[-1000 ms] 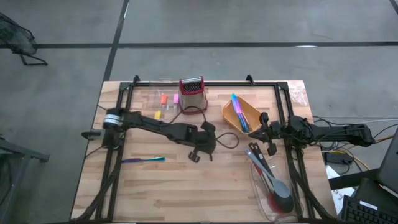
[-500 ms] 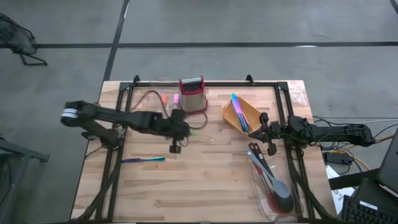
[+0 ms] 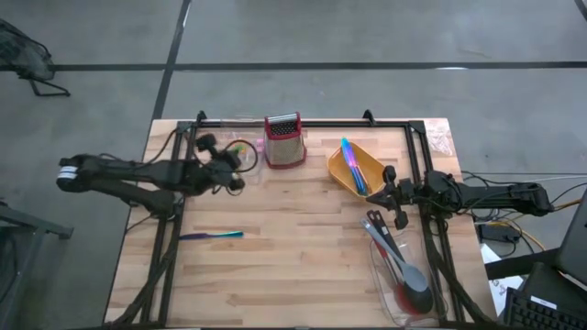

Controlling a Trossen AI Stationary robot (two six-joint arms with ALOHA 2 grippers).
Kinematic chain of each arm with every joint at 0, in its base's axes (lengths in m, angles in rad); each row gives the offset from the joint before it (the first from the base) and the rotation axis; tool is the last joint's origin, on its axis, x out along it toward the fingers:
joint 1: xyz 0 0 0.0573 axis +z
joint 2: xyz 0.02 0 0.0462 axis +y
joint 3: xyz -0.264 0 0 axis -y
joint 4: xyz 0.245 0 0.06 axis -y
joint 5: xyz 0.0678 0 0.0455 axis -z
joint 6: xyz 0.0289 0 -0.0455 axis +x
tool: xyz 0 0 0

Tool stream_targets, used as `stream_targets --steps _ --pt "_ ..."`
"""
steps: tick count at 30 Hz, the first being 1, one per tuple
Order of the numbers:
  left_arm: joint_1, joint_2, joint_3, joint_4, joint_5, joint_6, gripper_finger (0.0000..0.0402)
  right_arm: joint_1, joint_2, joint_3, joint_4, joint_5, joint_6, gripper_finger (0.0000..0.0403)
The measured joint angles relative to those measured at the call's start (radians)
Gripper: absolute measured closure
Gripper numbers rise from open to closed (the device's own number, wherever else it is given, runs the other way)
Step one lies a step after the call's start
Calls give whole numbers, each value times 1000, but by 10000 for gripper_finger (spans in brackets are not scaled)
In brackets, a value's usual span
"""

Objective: Pick & Place Kitchen Items
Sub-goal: Put the green spatula into the top transparent bin

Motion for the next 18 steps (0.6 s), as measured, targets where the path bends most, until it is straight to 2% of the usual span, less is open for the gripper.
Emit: stream_targets --steps 3,7,10,14,18 --pt "9 -47 -50 -2 -109 -130 401 0 0 0 0 0 0 394" --pt "45 -76 -83 8 -105 -372 401 0 0 0 0 0 0 394" --pt "91 -77 -84 24 18 -490 399 0 0 0 0 0 0 394" --pt "173 -71 -81 57 239 -542 398 0 0 0 0 0 0 394" --pt "263 -67 -81 55 396 -587 397 0 0 0 0 0 0 394"
